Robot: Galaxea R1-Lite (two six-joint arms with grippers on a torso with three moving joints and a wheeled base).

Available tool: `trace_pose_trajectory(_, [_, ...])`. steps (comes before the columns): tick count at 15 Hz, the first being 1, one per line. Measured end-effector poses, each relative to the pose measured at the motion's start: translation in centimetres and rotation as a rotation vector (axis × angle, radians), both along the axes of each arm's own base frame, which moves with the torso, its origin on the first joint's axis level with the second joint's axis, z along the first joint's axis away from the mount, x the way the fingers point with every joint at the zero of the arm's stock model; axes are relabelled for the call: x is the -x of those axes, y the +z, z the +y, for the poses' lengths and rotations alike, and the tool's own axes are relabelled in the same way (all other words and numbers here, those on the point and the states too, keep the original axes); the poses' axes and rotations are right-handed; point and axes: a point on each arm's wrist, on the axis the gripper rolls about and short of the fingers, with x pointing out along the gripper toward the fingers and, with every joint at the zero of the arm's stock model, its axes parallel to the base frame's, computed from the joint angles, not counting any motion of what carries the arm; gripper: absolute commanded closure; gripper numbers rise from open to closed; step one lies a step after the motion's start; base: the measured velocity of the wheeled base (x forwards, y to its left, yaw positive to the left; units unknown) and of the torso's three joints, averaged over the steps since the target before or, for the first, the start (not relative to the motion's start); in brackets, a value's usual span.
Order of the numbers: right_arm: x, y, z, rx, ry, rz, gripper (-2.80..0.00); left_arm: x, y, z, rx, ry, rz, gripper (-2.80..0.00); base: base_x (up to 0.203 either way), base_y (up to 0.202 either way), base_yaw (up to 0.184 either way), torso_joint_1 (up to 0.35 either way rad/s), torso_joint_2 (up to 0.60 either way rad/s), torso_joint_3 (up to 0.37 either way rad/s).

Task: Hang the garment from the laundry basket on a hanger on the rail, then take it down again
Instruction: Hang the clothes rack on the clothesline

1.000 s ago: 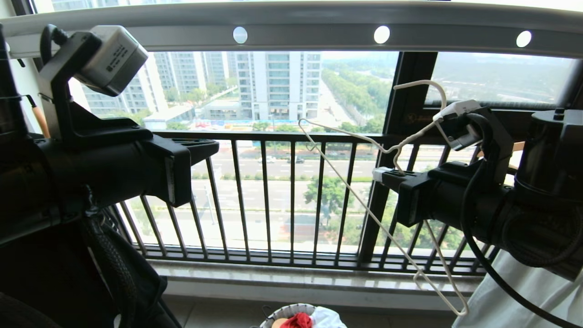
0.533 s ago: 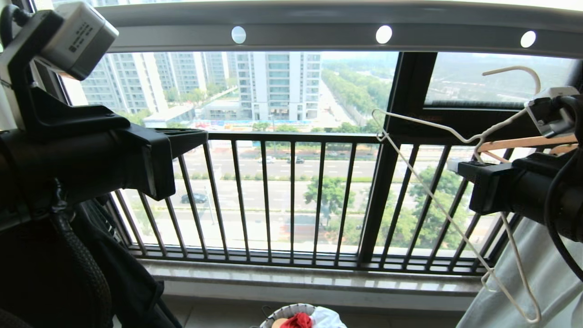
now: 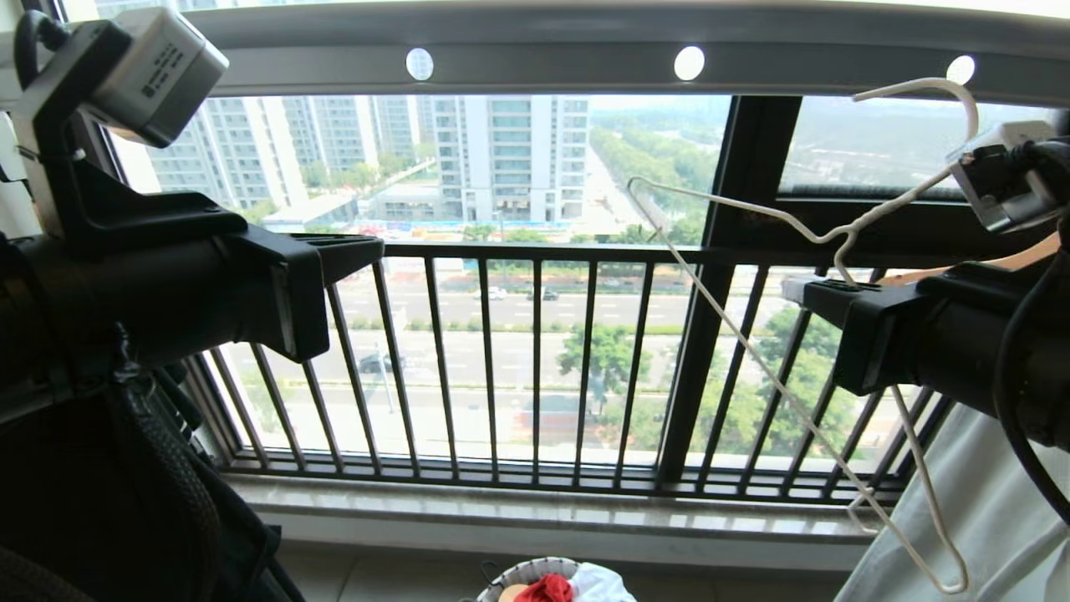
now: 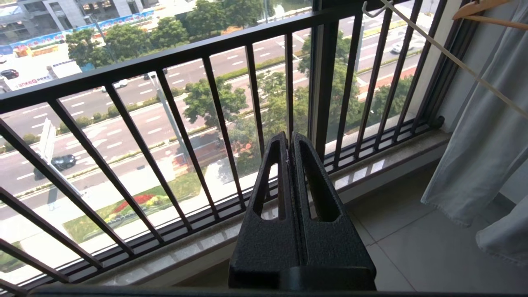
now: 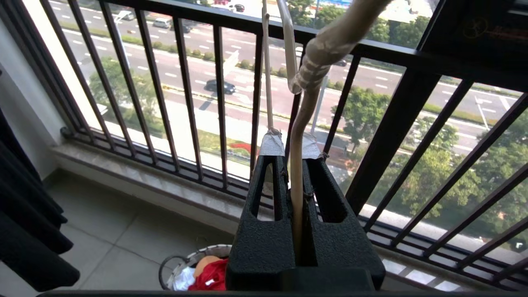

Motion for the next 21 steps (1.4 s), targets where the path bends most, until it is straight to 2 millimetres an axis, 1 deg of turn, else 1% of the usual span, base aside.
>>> trace_pose_trajectory(2, [-0.6,0.1,0.4,0.003,-0.063,0.001,0.00,0.0,0.2,0.3,0.005,0.016,-0.007,0.00,0.000,0.000,0.000,0.000,0.00,0.000])
trace_pose_trajectory(5, [-1.0,-0.3,-0.1,0.016,-0.146,0.007,0.00,-0.1,0.4,0.8,0.010,0.036,-0.016,0.00,0.000,0.000,0.000,0.000,0.00,0.000])
trace_pose_trajectory(7, [-1.0,-0.1,-1.1,0.010,-0.189,-0.002,0.00,0.1,0.6,1.0,0.016,0.037,-0.024,0.00,0.000,0.000,0.000,0.000,0.00,0.000])
trace_pose_trajectory(10, [-0.3,0.0,-2.8,0.001,-0.254,-0.017,0.00,0.3,0.7,1.1,0.020,0.037,-0.029,0.00,0.000,0.000,0.000,0.000,0.00,0.000])
trace_pose_trajectory(13, [-0.4,0.1,-4.3,-0.006,-0.311,-0.026,0.00,0.5,0.9,1.2,0.025,0.036,-0.035,0.00,0.000,0.000,0.000,0.000,0.00,0.000])
trace_pose_trajectory(17, [-2.0,0.7,-6.2,-0.017,-0.341,-0.033,0.00,0.7,1.0,1.4,0.029,0.036,-0.041,0.00,0.000,0.000,0.000,0.000,0.00,0.000])
trace_pose_trajectory(19, [-2.8,1.2,-6.6,-0.021,-0.348,-0.040,0.00,0.7,1.0,1.4,0.031,0.036,-0.041,0.00,0.000,0.000,0.000,0.000,0.00,0.000])
trace_pose_trajectory(21, [-3.7,1.5,-6.5,-0.021,-0.354,-0.042,0.00,0.7,1.0,1.4,0.032,0.036,-0.040,0.00,0.000,0.000,0.000,0.000,0.00,0.000])
